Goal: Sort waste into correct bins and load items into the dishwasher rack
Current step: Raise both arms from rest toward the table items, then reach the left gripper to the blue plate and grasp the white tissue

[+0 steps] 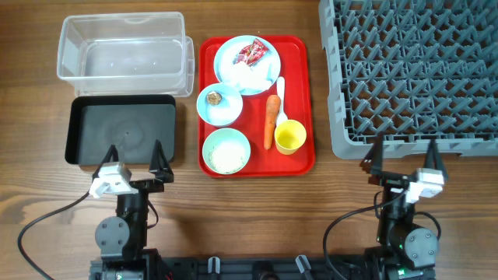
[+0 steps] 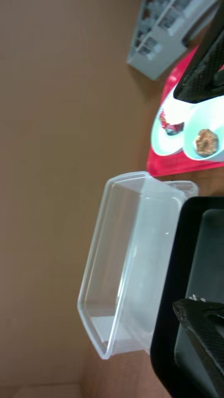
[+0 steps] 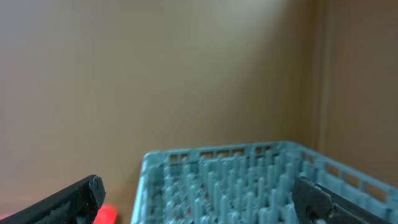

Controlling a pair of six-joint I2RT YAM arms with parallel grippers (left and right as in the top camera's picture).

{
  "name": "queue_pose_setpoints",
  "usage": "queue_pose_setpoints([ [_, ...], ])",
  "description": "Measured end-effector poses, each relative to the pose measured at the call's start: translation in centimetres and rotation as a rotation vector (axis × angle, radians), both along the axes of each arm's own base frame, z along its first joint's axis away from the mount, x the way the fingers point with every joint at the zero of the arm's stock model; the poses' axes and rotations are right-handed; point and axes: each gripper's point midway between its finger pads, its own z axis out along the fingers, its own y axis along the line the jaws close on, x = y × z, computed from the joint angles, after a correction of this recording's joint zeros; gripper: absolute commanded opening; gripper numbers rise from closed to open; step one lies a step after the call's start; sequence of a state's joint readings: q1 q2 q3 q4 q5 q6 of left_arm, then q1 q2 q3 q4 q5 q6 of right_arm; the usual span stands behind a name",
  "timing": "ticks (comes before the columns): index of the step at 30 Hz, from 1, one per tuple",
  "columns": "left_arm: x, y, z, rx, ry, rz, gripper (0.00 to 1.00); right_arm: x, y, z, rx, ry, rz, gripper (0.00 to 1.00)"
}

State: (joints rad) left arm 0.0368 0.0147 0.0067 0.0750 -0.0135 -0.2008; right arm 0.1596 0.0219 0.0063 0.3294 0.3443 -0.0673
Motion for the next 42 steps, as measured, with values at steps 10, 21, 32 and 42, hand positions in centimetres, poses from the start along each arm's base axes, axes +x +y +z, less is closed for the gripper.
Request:
queue_pose_setpoints([
  [10,-0.4,1.2,2.4,-0.042,-0.103,0.067,1.00,-0.8,-1.9,5.1,0.071,-0.235,-0.094,1.00],
  [21,-0.9,1.3,5.0,-0.045,-0.195,0.068,1.00,1.2,-0.4,9.4,0.052,-0.346,-0.020,1.00],
  [32,0.5,1.4,7.8,-0.033,0.064,0.078,1.00,5.3,3.6,13.0,-0.096,-0.219,0.147,1.00],
  [42,6.9,-0.2,13.5,0.019,0.485,-0.039,1.00,9.8,9.0,16.5,-0.186,0.190,0.436,1.00],
])
